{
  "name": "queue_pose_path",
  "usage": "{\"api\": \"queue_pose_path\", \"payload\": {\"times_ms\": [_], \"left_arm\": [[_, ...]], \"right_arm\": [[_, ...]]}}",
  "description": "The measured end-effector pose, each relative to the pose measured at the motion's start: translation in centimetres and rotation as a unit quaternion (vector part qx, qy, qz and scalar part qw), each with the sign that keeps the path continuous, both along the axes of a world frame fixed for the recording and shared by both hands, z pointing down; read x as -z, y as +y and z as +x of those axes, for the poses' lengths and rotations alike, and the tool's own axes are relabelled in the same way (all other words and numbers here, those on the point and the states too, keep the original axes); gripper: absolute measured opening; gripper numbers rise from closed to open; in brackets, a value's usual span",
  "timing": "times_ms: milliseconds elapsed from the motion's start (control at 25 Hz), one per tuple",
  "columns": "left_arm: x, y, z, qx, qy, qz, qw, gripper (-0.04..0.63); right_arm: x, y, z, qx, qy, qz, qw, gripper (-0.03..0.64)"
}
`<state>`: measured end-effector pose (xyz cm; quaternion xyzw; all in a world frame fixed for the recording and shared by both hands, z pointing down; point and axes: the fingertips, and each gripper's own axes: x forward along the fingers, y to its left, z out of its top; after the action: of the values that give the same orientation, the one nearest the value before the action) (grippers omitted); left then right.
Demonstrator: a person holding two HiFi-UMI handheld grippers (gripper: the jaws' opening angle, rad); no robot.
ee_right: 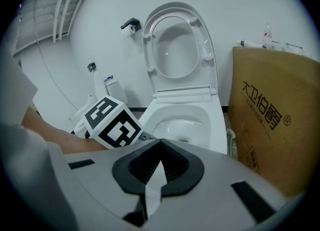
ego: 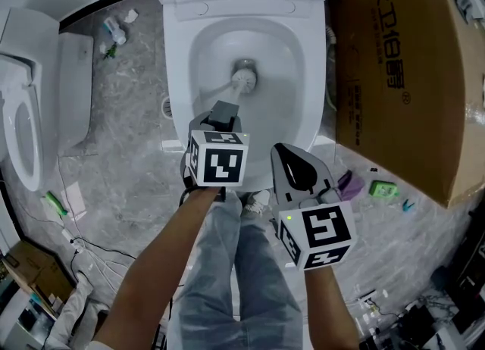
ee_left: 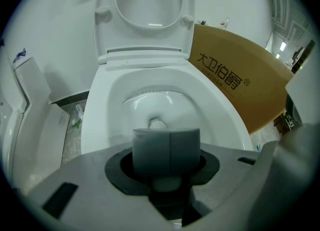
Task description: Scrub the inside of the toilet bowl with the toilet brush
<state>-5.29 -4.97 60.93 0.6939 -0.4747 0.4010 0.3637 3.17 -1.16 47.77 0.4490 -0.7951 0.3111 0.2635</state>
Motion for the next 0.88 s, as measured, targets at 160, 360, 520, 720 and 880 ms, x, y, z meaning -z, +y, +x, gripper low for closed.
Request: {"api": "queue_pose_path", "payload": {"times_ms": [160, 360, 520, 720, 880], "left_arm": [[0.4, 1.0, 0.0, -0.001, 0.001, -0.002, 1.0, 0.152], [0.9, 3.0, -0.1, 0.007, 0.008, -0.008, 0.9999, 0.152], [1.3, 4.5, -0.1, 0.014, 0.012, -0.012, 0.9998, 0.152], [2.4, 6.2, -0.2, 0.024, 0.016, -0.017, 0.9994, 0.152], [3.8, 7.3, -0.2, 0.031, 0.019, -0.019, 0.9992, 0.152]], "right_arm": [[0.1, -0.3, -0.5, -0.006, -0.008, 0.004, 1.0, 0.0], [0.3, -0.7, -1.0, -0.006, -0.006, 0.019, 1.0, -0.002], [0.6, -1.0, -1.2, -0.009, -0.008, 0.026, 1.0, 0.0], [1.3, -0.6, -1.4, -0.008, -0.009, 0.027, 1.0, -0.002], [2.4, -0.2, -1.3, -0.008, -0.007, 0.026, 1.0, -0.001]]}}
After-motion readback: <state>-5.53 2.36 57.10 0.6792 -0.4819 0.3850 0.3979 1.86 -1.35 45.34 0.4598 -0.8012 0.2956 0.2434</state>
